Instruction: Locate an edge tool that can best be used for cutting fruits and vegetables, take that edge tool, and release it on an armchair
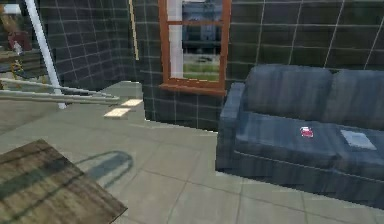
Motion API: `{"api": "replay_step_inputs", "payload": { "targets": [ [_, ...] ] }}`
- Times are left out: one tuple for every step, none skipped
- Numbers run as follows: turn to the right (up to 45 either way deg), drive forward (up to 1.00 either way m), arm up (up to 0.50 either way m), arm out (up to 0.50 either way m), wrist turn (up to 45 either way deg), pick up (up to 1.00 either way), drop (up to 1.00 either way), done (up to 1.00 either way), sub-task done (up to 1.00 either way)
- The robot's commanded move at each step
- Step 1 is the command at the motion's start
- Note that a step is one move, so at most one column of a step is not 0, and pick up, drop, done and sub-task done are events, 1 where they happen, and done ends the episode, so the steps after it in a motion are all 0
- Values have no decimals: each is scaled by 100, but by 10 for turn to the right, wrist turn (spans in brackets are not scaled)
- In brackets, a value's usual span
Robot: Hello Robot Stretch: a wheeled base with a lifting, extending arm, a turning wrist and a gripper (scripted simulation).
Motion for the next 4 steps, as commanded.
{"api": "replay_step_inputs", "payload": {
  "targets": [
    [0, 95, 0, 0, 0, 0, 0, 0, 0],
    [-150, 0, 0, 0, 0, 0, 0, 0, 0],
    [0, 100, 0, 0, 0, 0, 0, 0, 0],
    [-180, 0, 0, 0, 0, 0, 0, 0, 0]
  ]
}}
